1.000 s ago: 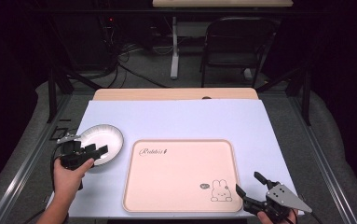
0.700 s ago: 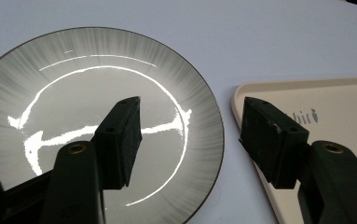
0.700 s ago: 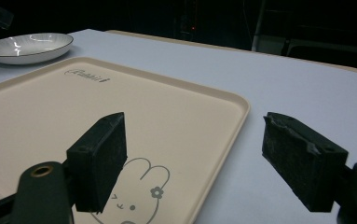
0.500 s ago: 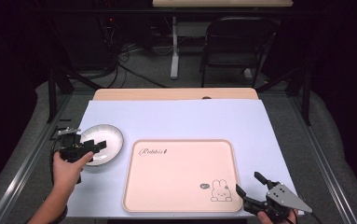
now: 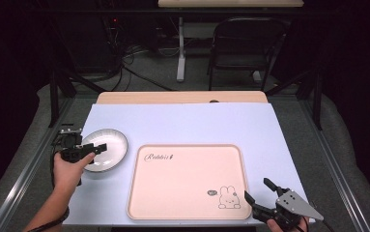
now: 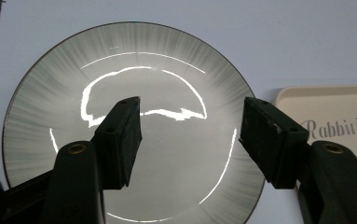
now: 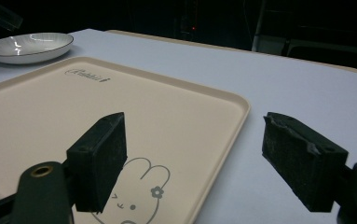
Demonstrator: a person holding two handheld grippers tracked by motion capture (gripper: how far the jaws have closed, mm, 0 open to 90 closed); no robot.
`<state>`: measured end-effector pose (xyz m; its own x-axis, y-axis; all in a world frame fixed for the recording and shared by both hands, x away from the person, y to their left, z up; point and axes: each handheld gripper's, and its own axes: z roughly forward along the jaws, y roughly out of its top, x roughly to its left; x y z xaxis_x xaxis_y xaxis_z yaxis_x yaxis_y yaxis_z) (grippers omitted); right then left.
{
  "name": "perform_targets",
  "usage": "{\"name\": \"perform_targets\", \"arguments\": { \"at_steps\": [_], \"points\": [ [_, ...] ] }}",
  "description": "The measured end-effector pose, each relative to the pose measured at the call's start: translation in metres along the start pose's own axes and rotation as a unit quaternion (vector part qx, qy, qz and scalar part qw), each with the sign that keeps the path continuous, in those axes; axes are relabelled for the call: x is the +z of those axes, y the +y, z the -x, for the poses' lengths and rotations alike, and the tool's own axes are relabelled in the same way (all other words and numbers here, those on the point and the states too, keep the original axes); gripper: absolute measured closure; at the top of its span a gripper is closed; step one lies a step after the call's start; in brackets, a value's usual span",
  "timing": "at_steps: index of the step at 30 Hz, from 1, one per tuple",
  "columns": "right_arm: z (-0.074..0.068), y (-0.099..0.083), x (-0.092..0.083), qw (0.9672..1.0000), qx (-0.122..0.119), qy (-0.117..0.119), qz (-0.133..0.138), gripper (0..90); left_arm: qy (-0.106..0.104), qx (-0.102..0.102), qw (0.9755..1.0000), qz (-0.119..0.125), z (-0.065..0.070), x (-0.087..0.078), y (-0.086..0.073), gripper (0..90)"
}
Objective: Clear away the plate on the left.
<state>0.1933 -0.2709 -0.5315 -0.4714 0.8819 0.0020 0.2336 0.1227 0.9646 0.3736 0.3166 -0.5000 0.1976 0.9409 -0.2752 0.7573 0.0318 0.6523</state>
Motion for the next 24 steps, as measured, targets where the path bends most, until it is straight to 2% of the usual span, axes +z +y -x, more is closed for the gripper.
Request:
{"name": "perform_targets", "arguments": {
  "at_steps": [2,4,9,11,15,19,24],
  "points": [
    [0.0,0.0,0.0,1.0,0.0,0.0,0.0,21.3,0.008,-0.003,1.0,-0.005,-0.003,0.001,0.001,37.9],
    [0.0,0.0,0.0,1.0,0.0,0.0,0.0,21.4,0.018,-0.015,0.9996,-0.014,-0.008,0.001,0.004,37.7],
    [0.0,0.0,0.0,1.0,0.001,0.0,0.0,21.4,0.027,-0.027,0.9989,-0.029,-0.017,0.002,0.006,37.5],
    [0.0,0.0,0.0,1.0,0.001,0.001,0.0,21.4,0.037,-0.035,0.9979,-0.04,-0.024,0.003,0.007,37.6],
    [0.0,0.0,0.0,1.0,-0.001,0.0,0.0,21.4,0.046,-0.054,0.9967,-0.04,-0.032,0.001,0.008,37.7],
    [0.0,0.0,0.0,1.0,-0.001,0.001,0.0,21.3,0.055,-0.056,0.9958,-0.046,-0.037,-0.001,0.007,37.7],
    [0.0,0.0,0.0,1.0,-0.001,0.001,0.0,21.4,0.066,-0.073,0.9937,-0.053,-0.046,-0.002,0.005,37.7]
  ]
}}
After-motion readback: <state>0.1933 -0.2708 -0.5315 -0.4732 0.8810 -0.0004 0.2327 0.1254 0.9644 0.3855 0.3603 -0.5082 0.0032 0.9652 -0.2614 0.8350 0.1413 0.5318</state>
